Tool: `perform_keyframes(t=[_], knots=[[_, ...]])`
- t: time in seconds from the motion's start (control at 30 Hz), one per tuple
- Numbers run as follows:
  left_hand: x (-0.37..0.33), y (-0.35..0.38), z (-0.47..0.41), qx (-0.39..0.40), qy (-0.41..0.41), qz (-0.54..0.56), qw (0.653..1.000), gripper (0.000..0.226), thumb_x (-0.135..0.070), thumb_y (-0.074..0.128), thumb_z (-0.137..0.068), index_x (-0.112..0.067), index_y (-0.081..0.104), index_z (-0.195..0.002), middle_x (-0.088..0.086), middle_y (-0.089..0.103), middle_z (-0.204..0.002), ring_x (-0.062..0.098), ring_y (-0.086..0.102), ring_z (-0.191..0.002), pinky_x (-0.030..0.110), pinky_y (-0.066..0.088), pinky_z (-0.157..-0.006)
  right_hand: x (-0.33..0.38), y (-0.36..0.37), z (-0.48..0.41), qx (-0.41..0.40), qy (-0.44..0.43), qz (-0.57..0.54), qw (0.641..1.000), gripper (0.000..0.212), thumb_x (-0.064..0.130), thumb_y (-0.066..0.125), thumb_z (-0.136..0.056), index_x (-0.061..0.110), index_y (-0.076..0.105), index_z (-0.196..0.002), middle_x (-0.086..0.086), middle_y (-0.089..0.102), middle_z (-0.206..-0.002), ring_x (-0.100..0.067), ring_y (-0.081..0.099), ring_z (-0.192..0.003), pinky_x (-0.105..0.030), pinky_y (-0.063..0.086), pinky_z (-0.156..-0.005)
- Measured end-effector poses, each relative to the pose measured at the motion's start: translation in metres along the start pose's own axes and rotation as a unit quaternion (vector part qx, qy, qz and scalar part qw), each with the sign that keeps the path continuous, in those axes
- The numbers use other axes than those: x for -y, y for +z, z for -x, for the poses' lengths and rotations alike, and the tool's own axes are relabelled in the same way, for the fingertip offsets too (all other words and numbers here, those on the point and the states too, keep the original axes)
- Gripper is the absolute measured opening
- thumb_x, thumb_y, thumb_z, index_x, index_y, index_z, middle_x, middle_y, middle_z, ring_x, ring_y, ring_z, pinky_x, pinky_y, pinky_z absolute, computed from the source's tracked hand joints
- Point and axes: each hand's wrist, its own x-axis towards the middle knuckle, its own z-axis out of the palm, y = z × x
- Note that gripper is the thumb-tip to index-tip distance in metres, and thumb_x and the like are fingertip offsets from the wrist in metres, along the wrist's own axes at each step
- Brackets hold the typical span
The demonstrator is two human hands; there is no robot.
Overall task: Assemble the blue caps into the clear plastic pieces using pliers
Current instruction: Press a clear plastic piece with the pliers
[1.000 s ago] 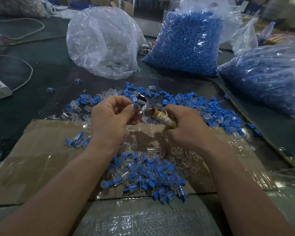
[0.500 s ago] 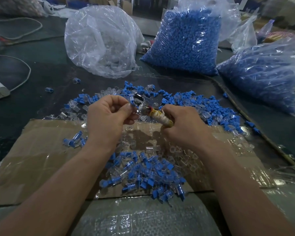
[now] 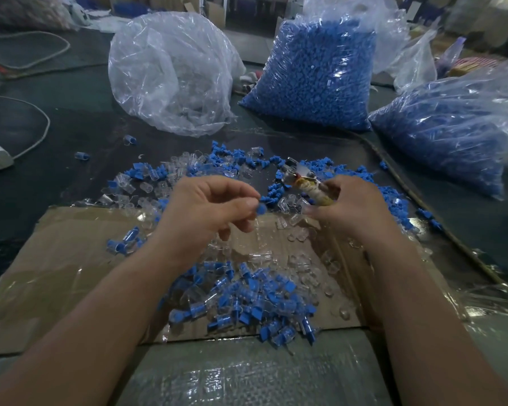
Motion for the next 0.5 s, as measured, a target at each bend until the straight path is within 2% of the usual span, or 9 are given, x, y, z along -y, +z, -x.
perform_keyframes(t=[0.13,0.27,0.4,0.5], knots=[[-0.002,0.001,0.003,0.132,-0.027,-0.028,0.991,0.012,-0.021,0.069,-0.056,-0.018,0.072,-0.067,0.001,0.068,-0.060,0.006,0.058,-0.046,0.012,0.044,-0.044,-0.007,0.002,-0.004,0.005,0.052,0.029,0.998,0.050,0.052,0.075,-0.064,0.018,0.059,-0.098,0.007,0.052,-0.082,-0.012,0.048,-0.073,-0.028,0.033,-0.064],[-0.001,0.002,0.006,0.257,-0.061,-0.058,0.963,0.020,-0.024,0.073,-0.059,-0.015,0.069,-0.076,-0.001,0.068,-0.062,0.005,0.060,-0.051,0.015,0.047,-0.047,-0.012,0.003,-0.005,0.014,0.073,0.042,0.996,0.065,0.052,0.075,-0.064,0.015,0.058,-0.114,-0.001,0.059,-0.102,-0.015,0.048,-0.083,-0.029,0.036,-0.070],[-0.001,0.003,0.007,0.269,-0.061,-0.058,0.960,0.019,-0.028,0.071,-0.061,-0.014,0.070,-0.075,-0.002,0.066,-0.058,0.004,0.060,-0.050,0.014,0.045,-0.045,-0.013,0.005,-0.006,0.026,0.090,0.041,0.995,0.071,0.052,0.075,-0.064,0.015,0.055,-0.121,-0.003,0.060,-0.114,-0.021,0.055,-0.098,-0.030,0.040,-0.075],[-0.002,0.003,0.006,0.199,-0.051,-0.045,0.978,0.019,-0.029,0.068,-0.060,-0.013,0.070,-0.070,0.001,0.065,-0.055,0.006,0.056,-0.044,0.015,0.045,-0.043,-0.014,0.006,-0.007,0.042,0.094,0.045,0.994,0.074,0.052,0.075,-0.065,0.016,0.052,-0.126,-0.002,0.058,-0.120,-0.022,0.054,-0.106,-0.032,0.040,-0.078]])
